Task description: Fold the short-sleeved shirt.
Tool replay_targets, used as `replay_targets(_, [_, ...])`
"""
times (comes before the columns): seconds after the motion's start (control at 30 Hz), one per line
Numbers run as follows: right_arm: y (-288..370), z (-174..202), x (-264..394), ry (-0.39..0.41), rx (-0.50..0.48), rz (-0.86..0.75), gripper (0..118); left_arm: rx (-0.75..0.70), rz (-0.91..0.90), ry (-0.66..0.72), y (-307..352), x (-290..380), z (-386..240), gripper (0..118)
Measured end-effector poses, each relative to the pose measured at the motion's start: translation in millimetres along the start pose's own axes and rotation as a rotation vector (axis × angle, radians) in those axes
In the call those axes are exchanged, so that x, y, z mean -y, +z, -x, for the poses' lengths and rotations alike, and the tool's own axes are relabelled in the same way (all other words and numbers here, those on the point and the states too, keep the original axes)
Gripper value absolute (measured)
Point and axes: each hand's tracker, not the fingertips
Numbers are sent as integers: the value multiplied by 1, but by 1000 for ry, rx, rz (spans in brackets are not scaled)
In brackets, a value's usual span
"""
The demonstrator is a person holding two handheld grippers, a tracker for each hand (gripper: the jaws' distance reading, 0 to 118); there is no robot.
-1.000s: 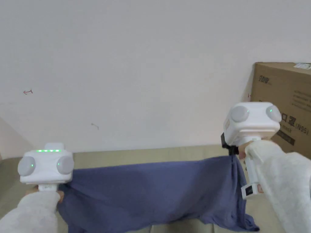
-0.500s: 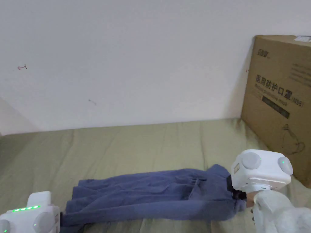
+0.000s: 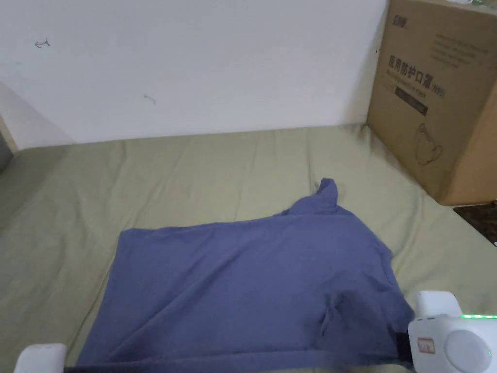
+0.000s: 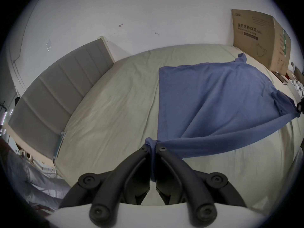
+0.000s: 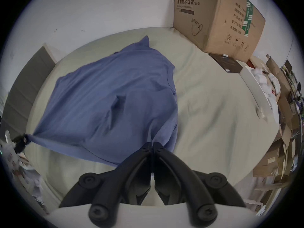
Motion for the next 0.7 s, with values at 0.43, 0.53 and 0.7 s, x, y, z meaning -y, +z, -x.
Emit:
replay_targets(0.43, [9,-10,68,-20,-15,5,10,7,50,68,23,58,3,36])
replay_targets(0.53, [23,-16,68,-9,-23,-29,88,87,71,157,38,56,9,92])
replay_targets(0.7, [58,-21,86,6,-66,-122,86,135,54,225,81,71,7,92])
